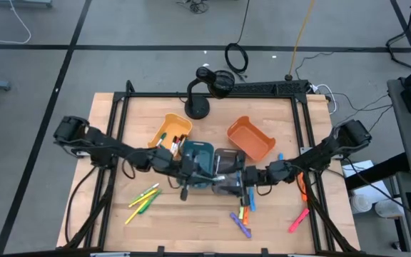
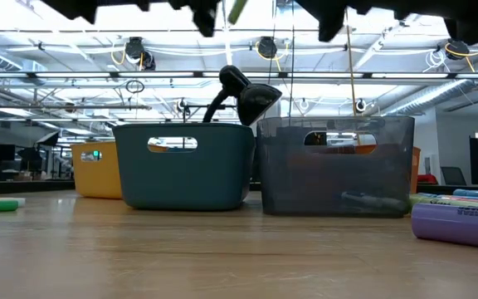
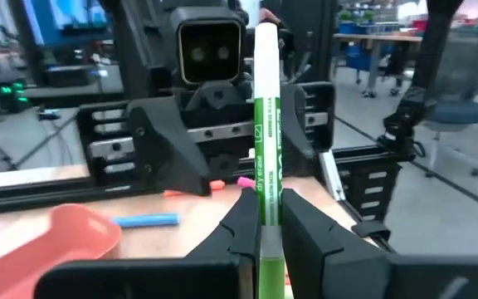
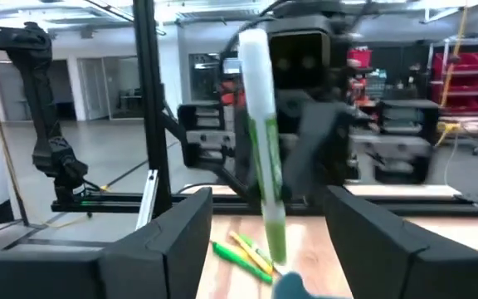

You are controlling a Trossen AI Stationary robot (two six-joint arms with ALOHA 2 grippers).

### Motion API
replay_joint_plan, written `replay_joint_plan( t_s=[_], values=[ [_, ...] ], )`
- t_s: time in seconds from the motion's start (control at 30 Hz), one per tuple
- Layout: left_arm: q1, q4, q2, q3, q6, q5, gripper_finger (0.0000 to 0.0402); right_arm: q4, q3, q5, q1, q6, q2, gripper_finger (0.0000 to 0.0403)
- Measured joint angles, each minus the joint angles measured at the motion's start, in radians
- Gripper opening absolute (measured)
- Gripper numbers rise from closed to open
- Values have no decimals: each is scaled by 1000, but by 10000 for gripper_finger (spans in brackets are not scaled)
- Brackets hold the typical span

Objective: Pick & Place Markers
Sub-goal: Put the top light green marker into the black bin

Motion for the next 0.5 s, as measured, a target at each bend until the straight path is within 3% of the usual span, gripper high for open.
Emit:
replay_joint_plan(
  t_s=[0.17, 0.5],
  values=[
    [7, -10, 79, 75, 1, 82, 30, 7, 31, -18, 10, -30, 4, 217],
    [19, -42, 111, 117, 2, 89, 30, 16, 30, -26, 32, -54, 4, 204]
  ],
)
